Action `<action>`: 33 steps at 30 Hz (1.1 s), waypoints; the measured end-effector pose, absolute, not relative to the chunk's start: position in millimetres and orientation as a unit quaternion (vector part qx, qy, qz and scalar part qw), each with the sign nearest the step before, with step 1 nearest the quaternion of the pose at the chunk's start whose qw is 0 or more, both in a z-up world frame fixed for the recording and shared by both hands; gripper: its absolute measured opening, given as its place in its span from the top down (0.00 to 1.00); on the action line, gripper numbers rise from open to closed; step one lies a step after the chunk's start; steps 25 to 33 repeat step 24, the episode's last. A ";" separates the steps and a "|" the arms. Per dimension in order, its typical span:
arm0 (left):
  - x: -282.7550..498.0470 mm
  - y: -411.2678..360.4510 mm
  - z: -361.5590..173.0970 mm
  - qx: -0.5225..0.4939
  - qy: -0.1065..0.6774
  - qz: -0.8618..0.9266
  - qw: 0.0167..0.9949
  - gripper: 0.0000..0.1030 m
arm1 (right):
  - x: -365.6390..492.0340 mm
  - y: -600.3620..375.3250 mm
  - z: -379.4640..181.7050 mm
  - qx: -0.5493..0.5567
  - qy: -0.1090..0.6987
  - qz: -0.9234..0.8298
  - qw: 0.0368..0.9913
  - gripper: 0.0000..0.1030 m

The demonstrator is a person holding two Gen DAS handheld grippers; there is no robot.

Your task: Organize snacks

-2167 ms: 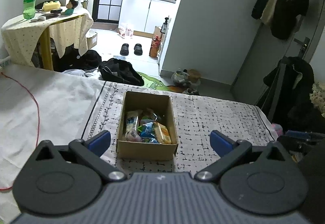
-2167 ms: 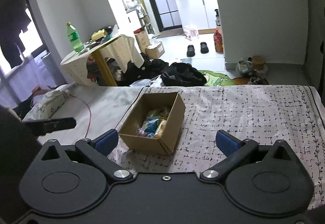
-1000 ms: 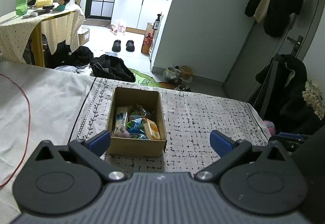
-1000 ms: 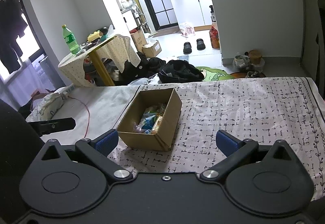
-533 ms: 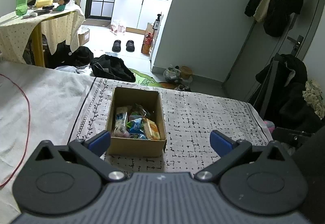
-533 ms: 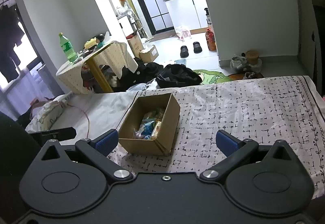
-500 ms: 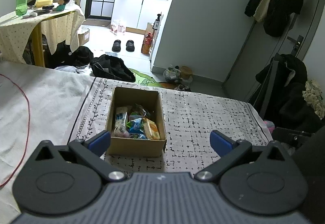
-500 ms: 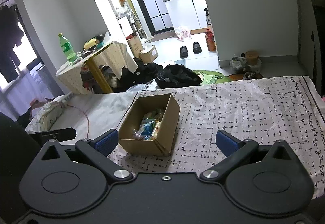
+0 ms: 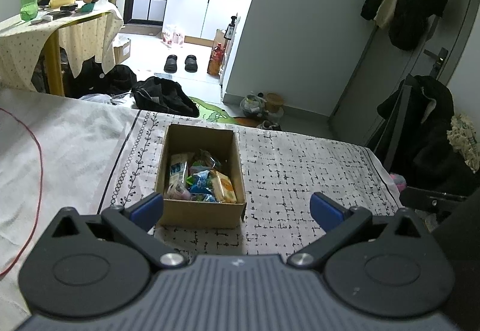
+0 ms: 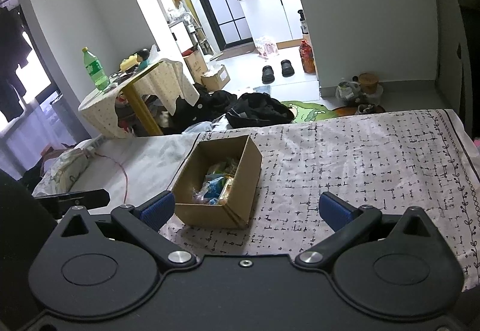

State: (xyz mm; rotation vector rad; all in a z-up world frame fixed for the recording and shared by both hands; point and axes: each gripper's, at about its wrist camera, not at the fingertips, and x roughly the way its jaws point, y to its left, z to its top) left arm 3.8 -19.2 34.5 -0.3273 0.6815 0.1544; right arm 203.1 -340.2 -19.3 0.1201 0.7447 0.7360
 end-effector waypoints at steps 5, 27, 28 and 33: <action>2.2 -20.3 34.9 -0.157 0.332 0.077 0.927 0.00 | 201.6 -338.5 -18.7 0.054 0.356 0.353 0.864 0.00; 3.1 -20.8 35.4 -0.161 0.335 0.071 0.926 0.00 | 200.5 -339.7 -17.8 0.064 0.358 0.356 0.861 0.00; 3.1 -20.8 35.4 -0.161 0.335 0.071 0.926 0.00 | 200.5 -339.7 -17.8 0.064 0.358 0.356 0.861 0.00; 3.1 -20.8 35.4 -0.161 0.335 0.071 0.926 0.00 | 200.5 -339.7 -17.8 0.064 0.358 0.356 0.861 0.00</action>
